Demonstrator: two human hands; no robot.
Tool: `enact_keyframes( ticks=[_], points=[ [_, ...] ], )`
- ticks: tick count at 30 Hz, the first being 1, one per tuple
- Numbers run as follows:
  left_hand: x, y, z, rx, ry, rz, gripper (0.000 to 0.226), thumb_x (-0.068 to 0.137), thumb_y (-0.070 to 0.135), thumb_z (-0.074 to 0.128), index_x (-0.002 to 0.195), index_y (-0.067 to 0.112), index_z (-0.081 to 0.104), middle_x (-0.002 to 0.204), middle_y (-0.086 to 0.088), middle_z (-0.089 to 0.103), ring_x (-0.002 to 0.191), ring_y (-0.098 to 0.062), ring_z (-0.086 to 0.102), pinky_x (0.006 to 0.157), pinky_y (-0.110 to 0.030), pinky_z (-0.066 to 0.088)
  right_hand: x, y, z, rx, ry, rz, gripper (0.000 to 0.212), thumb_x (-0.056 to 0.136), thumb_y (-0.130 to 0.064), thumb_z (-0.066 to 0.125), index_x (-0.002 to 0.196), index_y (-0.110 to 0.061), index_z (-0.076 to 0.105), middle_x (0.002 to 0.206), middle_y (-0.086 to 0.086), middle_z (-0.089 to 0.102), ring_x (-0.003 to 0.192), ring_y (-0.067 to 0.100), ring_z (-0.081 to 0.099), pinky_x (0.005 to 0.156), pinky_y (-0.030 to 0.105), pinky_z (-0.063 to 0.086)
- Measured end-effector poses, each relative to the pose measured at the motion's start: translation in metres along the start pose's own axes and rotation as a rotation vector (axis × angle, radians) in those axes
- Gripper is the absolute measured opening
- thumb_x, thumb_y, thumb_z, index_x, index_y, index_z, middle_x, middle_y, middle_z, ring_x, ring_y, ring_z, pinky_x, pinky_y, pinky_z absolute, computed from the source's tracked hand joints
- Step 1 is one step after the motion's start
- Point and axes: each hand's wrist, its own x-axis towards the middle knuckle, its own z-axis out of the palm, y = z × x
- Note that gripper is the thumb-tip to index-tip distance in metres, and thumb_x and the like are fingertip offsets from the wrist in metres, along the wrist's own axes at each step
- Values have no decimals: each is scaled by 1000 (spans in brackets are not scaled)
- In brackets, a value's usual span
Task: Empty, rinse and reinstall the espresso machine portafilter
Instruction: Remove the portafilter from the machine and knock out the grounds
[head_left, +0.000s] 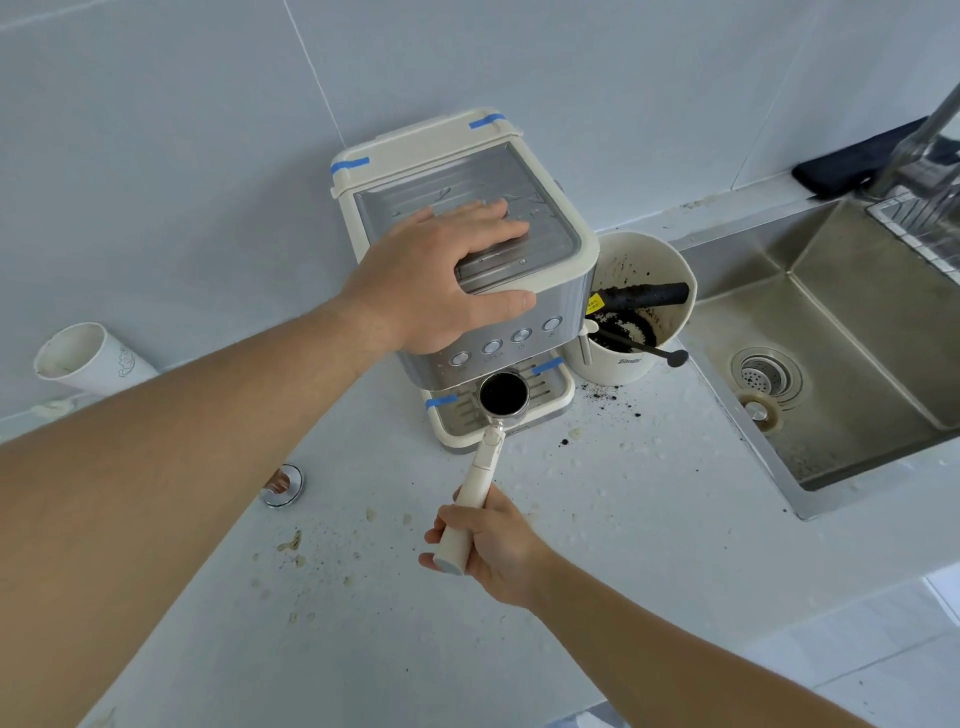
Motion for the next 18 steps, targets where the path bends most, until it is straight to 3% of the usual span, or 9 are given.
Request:
enact_keyframes(
  ticks=[8, 18],
  points=[
    [0, 0, 1, 92, -40, -3, 70, 82, 65, 52, 145, 39, 35, 158, 13, 26, 144, -2, 21, 117, -33, 7, -33, -14, -28, -64, -23, 23, 25, 85, 10, 58, 96, -8, 46, 72, 13, 55, 60, 26, 57, 64, 42, 57],
    [3, 3, -2, 163, -122, -52, 77, 77, 73, 40, 147, 42, 27, 159, 16, 20, 145, 1, 13, 118, -32, 2, -85, -46, -71, -240, -157, 53, 34, 69, 5, 60, 98, -7, 47, 70, 14, 48, 55, 25, 51, 53, 35, 48]
  ],
)
